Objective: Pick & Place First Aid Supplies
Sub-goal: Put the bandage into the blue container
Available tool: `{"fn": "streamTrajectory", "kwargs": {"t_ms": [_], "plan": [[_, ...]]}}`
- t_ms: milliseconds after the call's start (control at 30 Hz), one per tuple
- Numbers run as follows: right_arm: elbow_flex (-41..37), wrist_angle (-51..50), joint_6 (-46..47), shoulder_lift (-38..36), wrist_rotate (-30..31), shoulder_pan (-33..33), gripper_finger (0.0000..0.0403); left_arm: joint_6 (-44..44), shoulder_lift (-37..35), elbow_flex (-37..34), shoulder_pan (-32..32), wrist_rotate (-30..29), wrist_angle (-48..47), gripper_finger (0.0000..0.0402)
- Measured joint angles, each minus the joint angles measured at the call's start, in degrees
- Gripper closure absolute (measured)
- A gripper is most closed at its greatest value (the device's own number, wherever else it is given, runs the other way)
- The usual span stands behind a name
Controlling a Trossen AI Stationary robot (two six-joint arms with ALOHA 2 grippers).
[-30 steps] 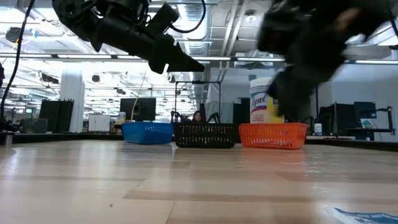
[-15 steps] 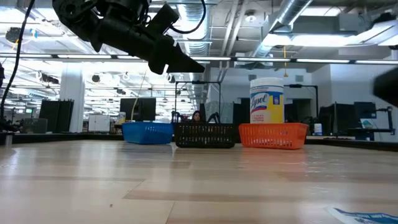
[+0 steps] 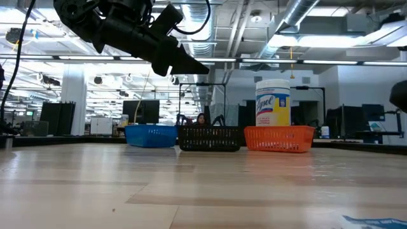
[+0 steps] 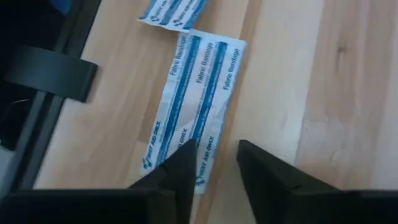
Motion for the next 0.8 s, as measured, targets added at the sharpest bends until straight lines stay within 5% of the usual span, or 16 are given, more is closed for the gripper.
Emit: {"fn": "streamTrajectory", "kwargs": {"t_ms": [267, 633, 800], "plan": [[0.22, 0.71, -3.64, 0.25, 4.67, 0.78, 0.0396, 0.00, 0.00, 0.00, 0.00, 0.00, 0.00, 0.0293], [-0.21, -2.58, -5.17, -5.48, 6.64, -6.55, 0.0399, 0.00, 0.02, 0.00, 0.00, 0.02, 0.14, 0.0293], [0.10, -5.93, -12.56, -12.23, 16.76, -10.64, 0.0400, -0.80, 0.04, 0.00, -0.26, 0.07, 0.24, 0.0293]]}}
